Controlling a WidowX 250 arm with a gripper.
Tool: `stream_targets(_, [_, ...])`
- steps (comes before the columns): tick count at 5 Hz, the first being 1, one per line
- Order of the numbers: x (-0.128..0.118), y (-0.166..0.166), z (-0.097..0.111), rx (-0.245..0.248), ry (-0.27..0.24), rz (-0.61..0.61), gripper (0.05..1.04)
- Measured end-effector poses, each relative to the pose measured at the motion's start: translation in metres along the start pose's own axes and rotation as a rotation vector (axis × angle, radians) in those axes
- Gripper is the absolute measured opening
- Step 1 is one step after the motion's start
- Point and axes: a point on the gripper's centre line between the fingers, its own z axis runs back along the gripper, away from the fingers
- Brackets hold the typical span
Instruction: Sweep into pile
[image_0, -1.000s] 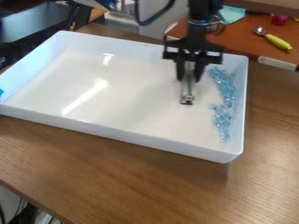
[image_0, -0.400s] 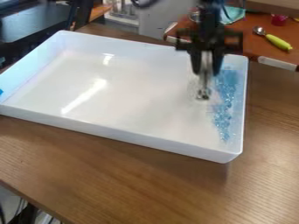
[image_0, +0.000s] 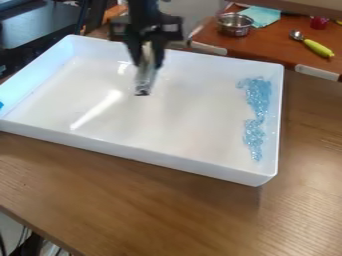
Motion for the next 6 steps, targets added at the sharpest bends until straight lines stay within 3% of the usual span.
stream_targets(2, [-0.011,0.078,-0.024,0.048,0.005,-0.053,0.371])
stream_targets(3, [-0.012,0.095,-0.032,0.074,0.008,-0.094,0.371])
stream_targets(4, [-0.012,0.109,-0.035,0.098,-0.004,-0.089,0.435])
stream_targets(5, [-0.018,0.112,-0.042,0.107,0.002,-0.09,0.717])
stream_targets(6, [-0.023,0.112,-0.031,0.105,0.004,-0.105,0.977])
